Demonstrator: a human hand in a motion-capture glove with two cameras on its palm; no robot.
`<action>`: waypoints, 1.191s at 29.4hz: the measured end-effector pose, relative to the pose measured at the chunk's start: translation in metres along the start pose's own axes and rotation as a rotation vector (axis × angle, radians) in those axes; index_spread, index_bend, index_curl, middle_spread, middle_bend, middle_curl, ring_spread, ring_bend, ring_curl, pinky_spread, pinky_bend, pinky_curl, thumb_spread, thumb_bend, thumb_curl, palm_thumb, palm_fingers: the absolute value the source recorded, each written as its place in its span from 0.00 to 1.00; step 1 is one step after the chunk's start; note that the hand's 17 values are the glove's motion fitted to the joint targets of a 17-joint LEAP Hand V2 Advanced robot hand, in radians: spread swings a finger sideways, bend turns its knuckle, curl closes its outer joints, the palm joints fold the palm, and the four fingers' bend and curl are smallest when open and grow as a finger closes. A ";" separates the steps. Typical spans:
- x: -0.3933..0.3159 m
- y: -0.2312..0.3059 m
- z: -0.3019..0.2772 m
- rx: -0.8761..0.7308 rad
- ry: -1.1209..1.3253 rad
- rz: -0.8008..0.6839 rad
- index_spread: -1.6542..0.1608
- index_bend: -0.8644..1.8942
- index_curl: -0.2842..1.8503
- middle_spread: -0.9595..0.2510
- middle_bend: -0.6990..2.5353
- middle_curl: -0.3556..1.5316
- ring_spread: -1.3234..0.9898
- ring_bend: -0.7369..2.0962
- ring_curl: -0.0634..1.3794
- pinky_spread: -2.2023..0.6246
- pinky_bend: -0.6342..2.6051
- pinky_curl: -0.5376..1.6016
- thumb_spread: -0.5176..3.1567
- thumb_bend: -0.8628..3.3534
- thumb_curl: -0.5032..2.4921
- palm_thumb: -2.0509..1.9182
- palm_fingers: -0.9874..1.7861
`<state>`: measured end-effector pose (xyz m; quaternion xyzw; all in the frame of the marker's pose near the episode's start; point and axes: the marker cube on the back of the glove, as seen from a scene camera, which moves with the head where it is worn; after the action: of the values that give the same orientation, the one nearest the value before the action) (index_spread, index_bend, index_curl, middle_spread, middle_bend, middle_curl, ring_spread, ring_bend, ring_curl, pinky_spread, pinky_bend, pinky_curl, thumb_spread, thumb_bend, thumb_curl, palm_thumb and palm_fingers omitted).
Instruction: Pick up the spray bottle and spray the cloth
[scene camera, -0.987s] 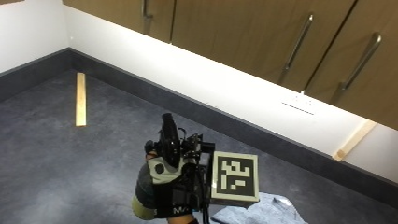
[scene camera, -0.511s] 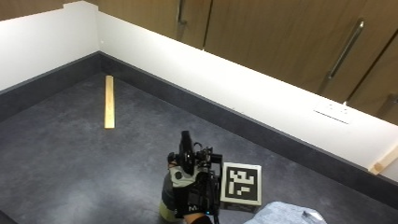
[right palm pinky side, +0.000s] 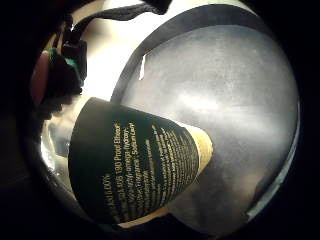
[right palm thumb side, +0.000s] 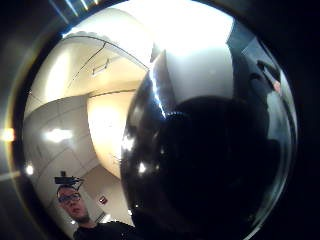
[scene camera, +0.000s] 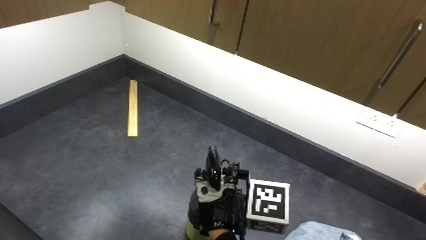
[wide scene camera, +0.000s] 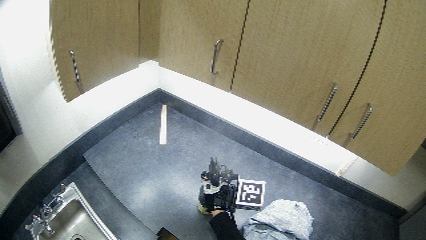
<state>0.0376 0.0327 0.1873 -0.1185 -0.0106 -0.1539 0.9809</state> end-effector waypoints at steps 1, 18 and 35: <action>0.001 0.001 0.000 -0.002 0.002 0.005 0.85 0.43 0.43 0.79 0.31 0.50 0.54 0.36 0.41 0.76 0.26 0.46 0.30 0.20 0.42 0.81 0.77; 0.003 0.001 -0.006 -0.004 0.027 0.020 0.84 0.41 0.42 0.79 0.30 0.50 0.54 0.36 0.41 0.76 0.26 0.46 0.32 0.20 0.42 0.81 0.75; 0.014 0.021 0.003 -0.078 0.103 0.042 0.77 0.33 0.27 0.85 0.27 0.43 0.60 0.40 0.39 0.81 0.37 0.49 0.40 0.20 0.37 0.74 0.50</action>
<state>0.0577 0.0483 0.1864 -0.1489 0.0487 -0.1393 0.9778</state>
